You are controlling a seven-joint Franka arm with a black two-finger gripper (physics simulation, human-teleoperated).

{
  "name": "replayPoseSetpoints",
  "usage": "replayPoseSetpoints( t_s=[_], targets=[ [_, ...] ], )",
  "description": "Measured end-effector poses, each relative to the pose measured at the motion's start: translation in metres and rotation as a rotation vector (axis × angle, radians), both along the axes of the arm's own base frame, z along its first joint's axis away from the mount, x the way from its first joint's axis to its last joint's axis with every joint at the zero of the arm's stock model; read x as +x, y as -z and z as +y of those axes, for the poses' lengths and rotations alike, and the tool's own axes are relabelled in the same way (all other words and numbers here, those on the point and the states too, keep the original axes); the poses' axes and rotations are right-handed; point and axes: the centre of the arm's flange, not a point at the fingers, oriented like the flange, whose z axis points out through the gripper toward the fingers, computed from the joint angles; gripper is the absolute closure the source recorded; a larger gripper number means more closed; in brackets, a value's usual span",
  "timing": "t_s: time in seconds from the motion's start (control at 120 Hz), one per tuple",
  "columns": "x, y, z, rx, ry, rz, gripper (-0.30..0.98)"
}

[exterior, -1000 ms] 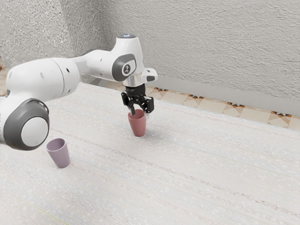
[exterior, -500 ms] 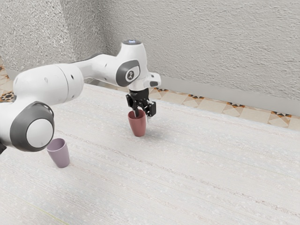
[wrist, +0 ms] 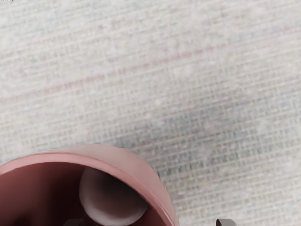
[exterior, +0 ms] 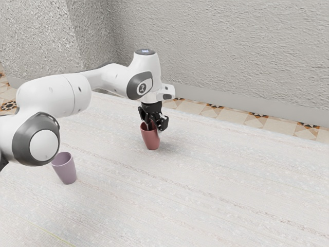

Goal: Place the right cup onto the left cup

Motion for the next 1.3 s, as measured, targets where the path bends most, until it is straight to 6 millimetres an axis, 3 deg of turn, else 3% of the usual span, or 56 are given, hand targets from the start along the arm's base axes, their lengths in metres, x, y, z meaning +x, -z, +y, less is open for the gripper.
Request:
replayPoseSetpoints(
  t_s=[0.325, 0.583, 0.758, 1.3],
  targets=[
    [0.001, -0.002, 0.000, 0.003, 0.005, -0.008, 0.67],
    [0.001, -0.004, 0.002, 0.005, -0.002, -0.011, 0.76],
    [-0.003, -0.041, -0.004, 0.026, 0.001, -0.048, 0.77],
    [-0.095, -0.114, 0.007, 0.064, -0.092, -0.049, 0.78]
  ],
)
